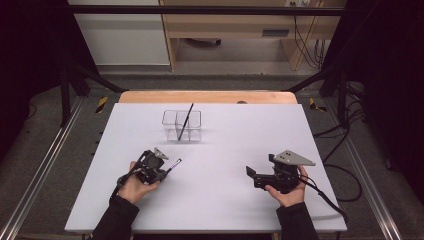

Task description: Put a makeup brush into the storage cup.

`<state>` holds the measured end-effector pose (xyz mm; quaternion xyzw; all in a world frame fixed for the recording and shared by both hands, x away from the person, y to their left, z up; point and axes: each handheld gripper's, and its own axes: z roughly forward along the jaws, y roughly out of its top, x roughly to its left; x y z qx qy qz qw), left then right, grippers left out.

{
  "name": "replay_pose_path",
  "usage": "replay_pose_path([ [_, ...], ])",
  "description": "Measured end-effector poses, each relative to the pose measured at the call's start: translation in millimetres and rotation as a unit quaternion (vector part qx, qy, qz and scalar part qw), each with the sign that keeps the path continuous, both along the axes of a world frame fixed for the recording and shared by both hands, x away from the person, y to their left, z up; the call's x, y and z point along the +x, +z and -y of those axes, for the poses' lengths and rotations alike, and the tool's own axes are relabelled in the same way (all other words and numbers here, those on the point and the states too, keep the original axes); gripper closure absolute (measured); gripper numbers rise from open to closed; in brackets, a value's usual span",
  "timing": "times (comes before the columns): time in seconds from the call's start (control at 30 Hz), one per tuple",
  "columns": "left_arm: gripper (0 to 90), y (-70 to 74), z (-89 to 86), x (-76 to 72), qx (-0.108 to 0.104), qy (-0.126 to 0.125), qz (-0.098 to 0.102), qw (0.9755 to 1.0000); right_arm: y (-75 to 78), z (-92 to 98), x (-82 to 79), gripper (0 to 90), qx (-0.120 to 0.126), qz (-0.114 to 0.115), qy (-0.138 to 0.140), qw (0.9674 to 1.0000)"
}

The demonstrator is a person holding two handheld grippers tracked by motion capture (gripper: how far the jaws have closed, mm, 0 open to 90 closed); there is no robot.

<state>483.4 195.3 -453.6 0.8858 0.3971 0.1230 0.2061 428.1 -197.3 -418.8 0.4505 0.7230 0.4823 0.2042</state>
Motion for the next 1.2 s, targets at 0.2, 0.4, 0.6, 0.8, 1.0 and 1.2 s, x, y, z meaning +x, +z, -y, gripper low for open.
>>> replay_pose_path([
  [0.2,83.4,10.6,-5.8,-3.7,-0.026,0.005,0.03,0.9992,-1.0,-1.3,0.2,8.2,0.002,0.0,0.002,1.0],
  [0.4,83.4,19.6,-8.8,-9.3,-0.063,0.013,0.062,0.996,1.7,0.4,-0.6,8.8,0.011,0.004,0.002,0.9999],
  [0.6,83.4,27.2,-11.1,-14.5,-0.088,0.016,0.085,0.9923,3.0,-1.9,-0.4,9.3,0.016,0.004,0.007,0.9998],
  [0.8,83.4,31.1,-8.0,-20.4,-0.107,0.019,0.099,0.9892,6.8,-5.1,0.3,10.9,0.026,0.009,0.009,0.9996],
  [1.0,83.4,35.6,-5.8,-26.5,-0.128,0.021,0.115,0.9849,13.0,-12.3,2.4,12.4,0.033,0.014,0.015,0.9993],
  [1.2,83.4,38.9,-3.7,-31.6,-0.142,0.023,0.127,0.9815,21.2,-26.1,7.2,15.3,0.054,0.016,0.029,0.998],
])
